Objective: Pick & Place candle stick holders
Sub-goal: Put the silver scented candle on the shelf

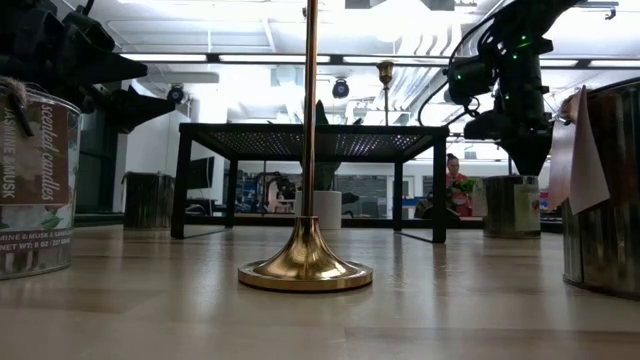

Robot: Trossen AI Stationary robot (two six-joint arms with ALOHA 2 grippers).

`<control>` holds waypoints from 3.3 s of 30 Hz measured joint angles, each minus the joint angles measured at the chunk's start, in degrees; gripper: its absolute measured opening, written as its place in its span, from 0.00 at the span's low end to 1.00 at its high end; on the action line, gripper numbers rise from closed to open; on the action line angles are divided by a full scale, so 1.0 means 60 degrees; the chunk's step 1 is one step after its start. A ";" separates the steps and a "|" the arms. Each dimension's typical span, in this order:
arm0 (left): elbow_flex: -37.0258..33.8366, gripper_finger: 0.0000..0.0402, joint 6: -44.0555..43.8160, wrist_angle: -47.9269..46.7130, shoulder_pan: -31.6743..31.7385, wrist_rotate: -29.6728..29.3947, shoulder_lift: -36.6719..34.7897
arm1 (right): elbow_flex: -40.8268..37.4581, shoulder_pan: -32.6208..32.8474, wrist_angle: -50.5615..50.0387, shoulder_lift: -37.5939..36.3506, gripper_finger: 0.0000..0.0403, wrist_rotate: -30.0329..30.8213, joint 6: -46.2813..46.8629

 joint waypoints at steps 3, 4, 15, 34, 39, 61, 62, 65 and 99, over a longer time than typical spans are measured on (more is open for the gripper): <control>0.0000 0.98 0.0000 0.0000 0.0000 0.0000 0.0000 | 0.0000 0.0000 0.0006 0.0000 0.01 0.0024 -0.0097; 0.0000 0.98 0.0000 0.0000 0.0000 -0.0003 0.0003 | 0.0000 0.0000 0.0019 0.0000 0.00 0.0002 -0.0200; -0.0004 0.98 -0.0001 0.0000 0.0003 -0.0003 0.0003 | 0.0000 0.0000 0.0033 -0.0013 0.00 -0.0062 -0.0765; -0.0011 0.98 -0.0001 0.0000 0.0002 -0.0001 0.0003 | 0.0237 0.0004 -0.0133 -0.0006 0.00 -0.0346 -0.1257; -0.0011 0.98 -0.0004 0.0000 0.0004 -0.0004 0.0000 | 0.0240 0.0015 -0.0157 -0.0037 0.00 -0.0531 -0.1320; -0.0007 0.98 -0.0004 0.0000 0.0003 0.0000 0.0000 | 0.0222 0.0086 -0.0536 -0.0966 0.00 -0.0915 -0.1424; -0.0007 0.98 -0.0003 0.0000 0.0000 -0.0003 0.0000 | 0.0222 0.0102 -0.0547 -0.1004 0.00 -0.0930 -0.1427; -0.0007 0.98 -0.0001 0.0000 0.0001 -0.0004 0.0001 | 0.0226 0.0142 -0.0568 -0.1078 0.00 -0.0976 -0.1424; -0.0004 0.98 0.0000 0.0000 0.0003 -0.0003 0.0000 | 0.0025 0.1686 -0.0831 -0.2394 0.19 -0.0476 -0.0593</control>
